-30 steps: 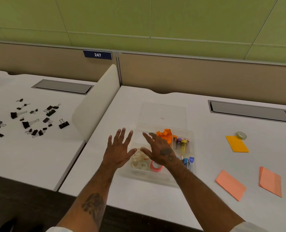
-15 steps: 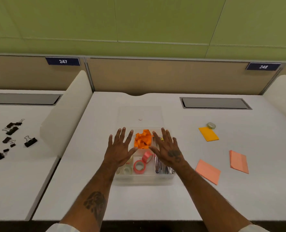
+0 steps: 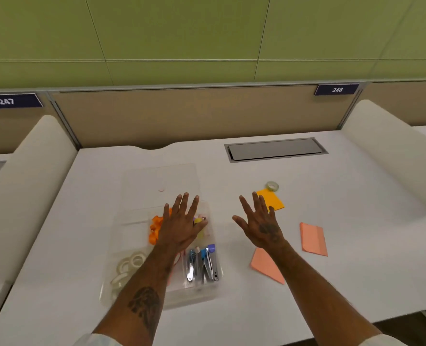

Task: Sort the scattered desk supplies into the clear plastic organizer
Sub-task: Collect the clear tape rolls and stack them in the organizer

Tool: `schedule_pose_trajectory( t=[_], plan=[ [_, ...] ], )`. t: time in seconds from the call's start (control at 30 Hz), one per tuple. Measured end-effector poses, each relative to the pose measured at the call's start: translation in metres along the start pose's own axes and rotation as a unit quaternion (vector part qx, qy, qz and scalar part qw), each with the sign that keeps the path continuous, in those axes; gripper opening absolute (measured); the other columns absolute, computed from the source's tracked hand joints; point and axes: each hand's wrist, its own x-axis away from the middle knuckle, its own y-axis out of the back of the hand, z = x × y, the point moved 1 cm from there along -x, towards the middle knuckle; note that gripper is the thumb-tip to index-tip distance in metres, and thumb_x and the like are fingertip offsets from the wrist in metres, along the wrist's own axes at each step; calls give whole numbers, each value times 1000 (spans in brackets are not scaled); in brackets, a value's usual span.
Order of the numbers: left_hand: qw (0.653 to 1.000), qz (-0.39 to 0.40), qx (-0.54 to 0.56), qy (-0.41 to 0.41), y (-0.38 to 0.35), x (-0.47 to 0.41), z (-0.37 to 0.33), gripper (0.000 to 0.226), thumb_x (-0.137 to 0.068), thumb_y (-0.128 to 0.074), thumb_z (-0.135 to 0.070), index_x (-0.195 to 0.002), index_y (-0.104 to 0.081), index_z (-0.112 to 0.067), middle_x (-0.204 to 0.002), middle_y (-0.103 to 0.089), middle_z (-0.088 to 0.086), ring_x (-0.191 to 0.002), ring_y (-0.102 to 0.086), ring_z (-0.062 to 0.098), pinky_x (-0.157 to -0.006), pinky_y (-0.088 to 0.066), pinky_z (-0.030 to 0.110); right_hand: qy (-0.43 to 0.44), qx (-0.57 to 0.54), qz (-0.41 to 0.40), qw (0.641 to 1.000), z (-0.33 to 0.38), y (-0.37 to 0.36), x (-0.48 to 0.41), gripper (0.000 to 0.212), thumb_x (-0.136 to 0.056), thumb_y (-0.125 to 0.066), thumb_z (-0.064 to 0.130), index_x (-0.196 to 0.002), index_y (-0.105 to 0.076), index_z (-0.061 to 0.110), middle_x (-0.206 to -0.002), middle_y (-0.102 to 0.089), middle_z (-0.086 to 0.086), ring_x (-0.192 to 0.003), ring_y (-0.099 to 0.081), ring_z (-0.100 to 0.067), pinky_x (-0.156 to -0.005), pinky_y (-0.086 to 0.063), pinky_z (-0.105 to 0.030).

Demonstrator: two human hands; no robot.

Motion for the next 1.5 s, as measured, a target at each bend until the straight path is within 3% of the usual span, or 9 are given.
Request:
schedule_pose_trajectory(
  t=[0.13,0.27,0.4,0.53,0.7,0.9,1.1,1.27,1.5],
  plan=[
    [999,28,13,12,-15,-25,-19,85,-82,6,-79,-153,12,-31,-164,7,5,-151,6,25,-118,-3,54,-10,-18,-6,1000,-35,-1,-20,75,-89,-17,66,-152,-22,27,-158,-17,-19,-146,-17,-38,-111,-25,-58],
    [999,38,18,31,-29,-42,-32,92,-74,16,-79,-152,14,-30,-163,10,5,-151,9,24,-118,-1,54,-20,-17,16,1000,-67,-9,-43,76,-88,-16,68,-152,-19,29,-159,-16,-19,-147,-16,-35,-111,-26,-52],
    [998,42,12,46,-40,-50,-38,101,-71,21,-80,-155,5,-26,-164,5,6,-151,5,25,-118,0,54,-16,-45,34,998,-94,-19,-63,79,-86,-19,69,-153,-17,26,-160,-12,-18,-146,-18,-36,-106,-34,-51],
    [998,35,13,52,-47,-51,-38,92,-81,10,-78,-156,-6,-26,-164,-4,7,-151,-5,28,-118,-6,56,-22,-48,49,997,-117,-29,-79,84,-82,-10,71,-153,-14,26,-161,-8,-16,-146,-16,-35,-106,-35,-51],
    [998,22,18,50,-49,-49,-40,81,-90,-3,-71,-155,-18,-25,-162,-12,7,-149,-15,30,-116,-12,58,-50,-74,72,993,-143,-41,-106,67,-96,-36,54,-153,-13,27,-161,-4,-14,-146,-15,-33,-104,-39,-49],
    [998,26,18,57,-51,-50,-42,80,-89,3,-71,-155,-10,-28,-163,-2,4,-150,-6,27,-118,-5,56,-68,-80,94,990,-155,-45,-139,56,-100,-36,40,-152,-17,30,-158,-13,-16,-135,-33,-37,-99,-43,-48],
    [997,27,17,67,-51,-51,-43,77,-90,1,-69,-155,-9,-29,-163,-2,2,-151,-5,26,-118,-5,55,-58,-36,125,990,-158,-50,-158,51,-101,-33,37,-150,-22,29,-154,-23,-12,-133,-31,-34,-98,-44,-47],
    [997,34,10,72,-53,-51,-42,76,-88,6,-70,-154,1,-32,-163,7,0,-151,2,22,-119,1,52,-55,-46,81,994,-156,-50,-158,45,-99,-42,30,-143,-37,23,-135,-45,-12,-120,-42,-32,-85,-49,-44],
    [997,29,23,68,-51,-49,-42,78,-87,8,-71,-154,2,-33,-163,8,-1,-151,5,22,-119,4,52,-54,-73,11,996,-142,-38,-145,53,-94,-53,35,-142,-41,16,-125,-51,-15,-113,-49,-33,-77,-51,-44]
  ],
)
